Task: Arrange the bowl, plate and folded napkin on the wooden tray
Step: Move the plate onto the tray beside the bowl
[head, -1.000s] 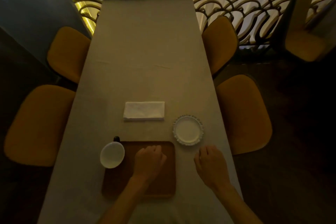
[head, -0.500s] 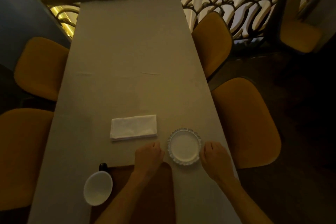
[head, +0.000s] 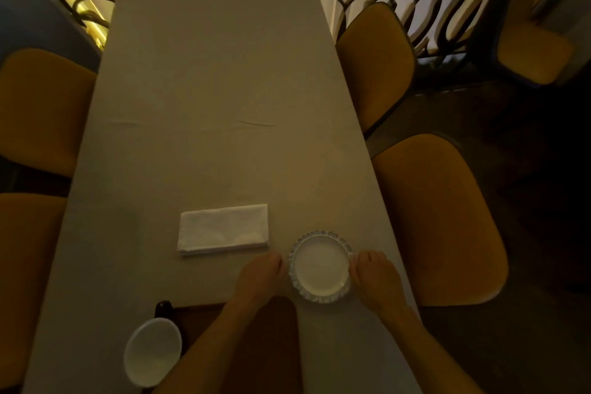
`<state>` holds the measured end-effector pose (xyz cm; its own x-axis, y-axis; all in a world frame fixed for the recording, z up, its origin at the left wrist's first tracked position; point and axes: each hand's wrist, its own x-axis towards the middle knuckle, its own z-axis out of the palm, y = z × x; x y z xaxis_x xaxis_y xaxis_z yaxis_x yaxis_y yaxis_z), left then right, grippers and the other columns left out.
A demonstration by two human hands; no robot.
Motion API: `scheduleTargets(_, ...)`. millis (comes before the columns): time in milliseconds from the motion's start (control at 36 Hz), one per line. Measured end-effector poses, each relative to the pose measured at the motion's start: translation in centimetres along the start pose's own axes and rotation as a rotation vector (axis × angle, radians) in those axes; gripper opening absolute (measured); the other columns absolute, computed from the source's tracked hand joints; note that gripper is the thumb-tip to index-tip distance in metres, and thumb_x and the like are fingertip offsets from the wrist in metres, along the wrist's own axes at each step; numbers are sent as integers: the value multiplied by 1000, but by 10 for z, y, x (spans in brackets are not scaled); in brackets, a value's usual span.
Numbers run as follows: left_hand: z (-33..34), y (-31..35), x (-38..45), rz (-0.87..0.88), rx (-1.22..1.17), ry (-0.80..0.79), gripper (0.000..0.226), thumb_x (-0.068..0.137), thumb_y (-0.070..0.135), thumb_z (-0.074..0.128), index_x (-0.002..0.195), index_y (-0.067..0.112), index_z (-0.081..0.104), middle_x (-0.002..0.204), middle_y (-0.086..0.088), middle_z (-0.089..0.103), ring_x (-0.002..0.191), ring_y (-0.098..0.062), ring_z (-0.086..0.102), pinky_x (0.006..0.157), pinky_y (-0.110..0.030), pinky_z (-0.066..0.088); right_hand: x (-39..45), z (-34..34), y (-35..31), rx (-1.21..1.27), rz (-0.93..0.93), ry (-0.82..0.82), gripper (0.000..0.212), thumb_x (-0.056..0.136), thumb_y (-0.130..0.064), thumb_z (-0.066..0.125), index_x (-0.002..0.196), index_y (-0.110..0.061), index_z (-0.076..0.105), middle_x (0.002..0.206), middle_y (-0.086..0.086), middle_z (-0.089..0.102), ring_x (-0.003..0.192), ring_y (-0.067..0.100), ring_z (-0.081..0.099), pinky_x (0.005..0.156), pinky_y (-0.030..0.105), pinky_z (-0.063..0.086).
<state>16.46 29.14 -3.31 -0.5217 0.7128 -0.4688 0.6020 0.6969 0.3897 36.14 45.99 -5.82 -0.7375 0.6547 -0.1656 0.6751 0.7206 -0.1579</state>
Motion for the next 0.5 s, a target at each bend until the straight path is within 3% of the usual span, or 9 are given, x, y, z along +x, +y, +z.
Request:
scheduleTargets(139, 4, 3, 2, 7, -59, -62, 36, 97, 39, 35, 79, 16, 55, 89, -11, 64, 84, -27, 59, 70, -38, 43, -7, 17, 10, -55, -28, -113, 26, 87, -25, 37, 68, -14, 52, 62, 6, 53, 54, 25, 53, 42, 31, 29)
scheduleTargets(222, 4, 6, 2, 5, -59, -65, 36, 98, 37, 35, 84, 15, 59, 95, -11, 65, 89, -27, 60, 75, -38, 44, -10, 23, 12, -102, -31, -253, 6, 80, -16, 63, 78, -15, 58, 73, 6, 57, 64, 26, 56, 47, 31, 30)
scheduleTargets(250, 5, 7, 3, 2, -68, -60, 35, 98, 36, 36, 85, 14, 60, 96, -12, 65, 90, -28, 59, 75, -37, 43, -10, 23, 11, -86, -31, -289, 6, 82, -16, 63, 86, -14, 59, 81, 7, 60, 72, 27, 58, 51, 32, 34)
scheduleTargets(306, 6, 8, 4, -7, -92, -58, 33, 98, 34, 38, 85, 14, 61, 95, -13, 66, 90, -28, 60, 74, -37, 42, -10, 22, 6, 31, 2, -290, 18, 94, -20, 48, 105, -11, 59, 102, 10, 62, 93, 30, 58, 68, 37, 46)
scheduleTargets(361, 8, 8, 5, -20, -130, -57, 29, 97, 32, 41, 79, 17, 59, 92, -14, 67, 88, -29, 60, 72, -37, 42, -9, 13, -1, 218, 105, -305, 26, 98, -26, 38, 112, -13, 57, 111, 8, 62, 101, 28, 57, 81, 38, 49)
scheduleTargets(500, 12, 5, 6, -50, -239, -30, 26, 94, 26, 50, 73, 15, 60, 85, -18, 68, 80, -30, 62, 64, -33, 34, -9, 7, -7, 484, 179, -340, 25, 98, -31, 42, 114, -19, 57, 114, 3, 63, 100, 20, 60, 83, 34, 49)
